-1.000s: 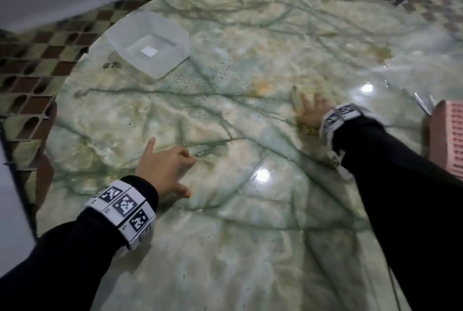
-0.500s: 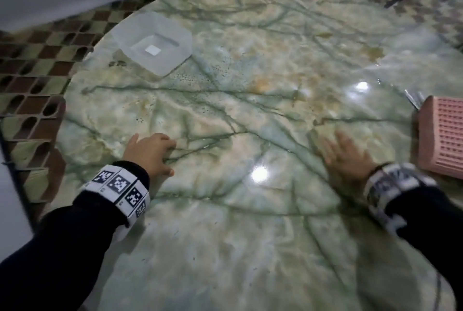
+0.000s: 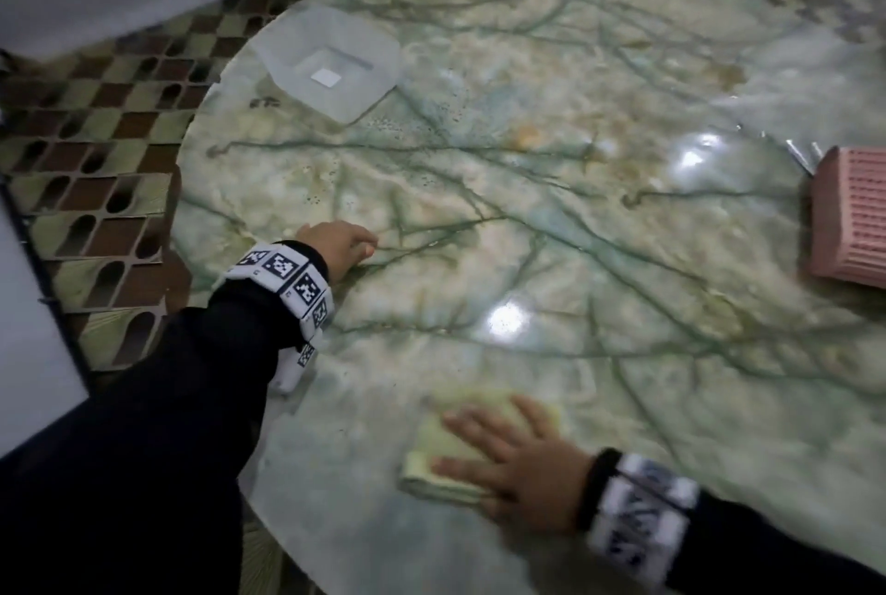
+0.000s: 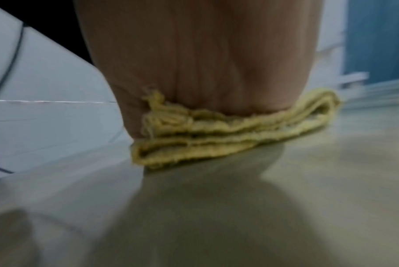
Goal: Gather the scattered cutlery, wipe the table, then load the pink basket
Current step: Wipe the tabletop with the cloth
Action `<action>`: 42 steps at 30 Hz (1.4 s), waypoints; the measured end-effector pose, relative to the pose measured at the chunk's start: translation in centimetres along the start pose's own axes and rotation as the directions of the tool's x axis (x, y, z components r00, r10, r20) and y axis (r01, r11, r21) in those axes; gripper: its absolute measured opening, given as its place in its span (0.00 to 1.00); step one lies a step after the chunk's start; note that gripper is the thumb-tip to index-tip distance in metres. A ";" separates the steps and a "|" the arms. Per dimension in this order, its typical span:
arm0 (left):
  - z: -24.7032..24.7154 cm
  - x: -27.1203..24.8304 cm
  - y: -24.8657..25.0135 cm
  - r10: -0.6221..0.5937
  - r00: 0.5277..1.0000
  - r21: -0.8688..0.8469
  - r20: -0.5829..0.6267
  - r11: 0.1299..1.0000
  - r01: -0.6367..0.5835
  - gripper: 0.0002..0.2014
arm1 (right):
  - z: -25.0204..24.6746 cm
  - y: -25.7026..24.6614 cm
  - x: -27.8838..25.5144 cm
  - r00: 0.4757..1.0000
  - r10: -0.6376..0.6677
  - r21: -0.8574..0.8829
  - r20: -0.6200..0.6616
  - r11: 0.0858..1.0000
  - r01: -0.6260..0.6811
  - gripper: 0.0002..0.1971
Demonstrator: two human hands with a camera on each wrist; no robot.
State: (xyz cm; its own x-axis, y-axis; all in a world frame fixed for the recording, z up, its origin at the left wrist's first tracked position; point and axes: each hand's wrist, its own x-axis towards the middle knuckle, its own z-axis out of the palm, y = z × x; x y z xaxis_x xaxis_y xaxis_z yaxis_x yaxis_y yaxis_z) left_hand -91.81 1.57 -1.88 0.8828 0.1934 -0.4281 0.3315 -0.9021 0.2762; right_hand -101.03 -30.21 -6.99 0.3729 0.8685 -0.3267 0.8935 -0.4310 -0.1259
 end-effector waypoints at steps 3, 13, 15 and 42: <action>0.7 -0.1 -0.7 0.029 0.999 0.002 0.024 1.000 -0.029 0.16 | -3.1 9.8 -2.3 0.931 0.364 0.122 0.000 0.924 -0.361 0.27; -0.4 -1.7 0.3 0.000 0.992 0.028 0.128 1.000 -0.003 0.26 | -5.9 4.2 13.9 0.890 0.392 0.026 -0.233 0.917 -0.397 0.29; -0.8 -1.6 0.2 -0.020 0.990 0.033 0.139 0.999 0.015 0.27 | -2.3 -3.6 11.8 0.978 0.116 -0.093 -0.176 0.987 -0.134 0.30; -0.8 -0.3 1.2 0.074 0.997 0.223 -0.009 0.972 -0.070 0.13 | -6.5 10.0 -0.1 0.836 0.423 0.155 0.350 0.854 -0.497 0.32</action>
State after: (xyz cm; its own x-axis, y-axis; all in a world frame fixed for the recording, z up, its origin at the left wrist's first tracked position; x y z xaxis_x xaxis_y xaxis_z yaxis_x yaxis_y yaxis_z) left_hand -91.38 0.78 -0.73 0.9076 0.1299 -0.3992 0.1865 -0.9767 0.1062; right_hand -90.46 -33.01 -2.10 0.6018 0.4575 -0.6546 0.5383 -0.8378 -0.0906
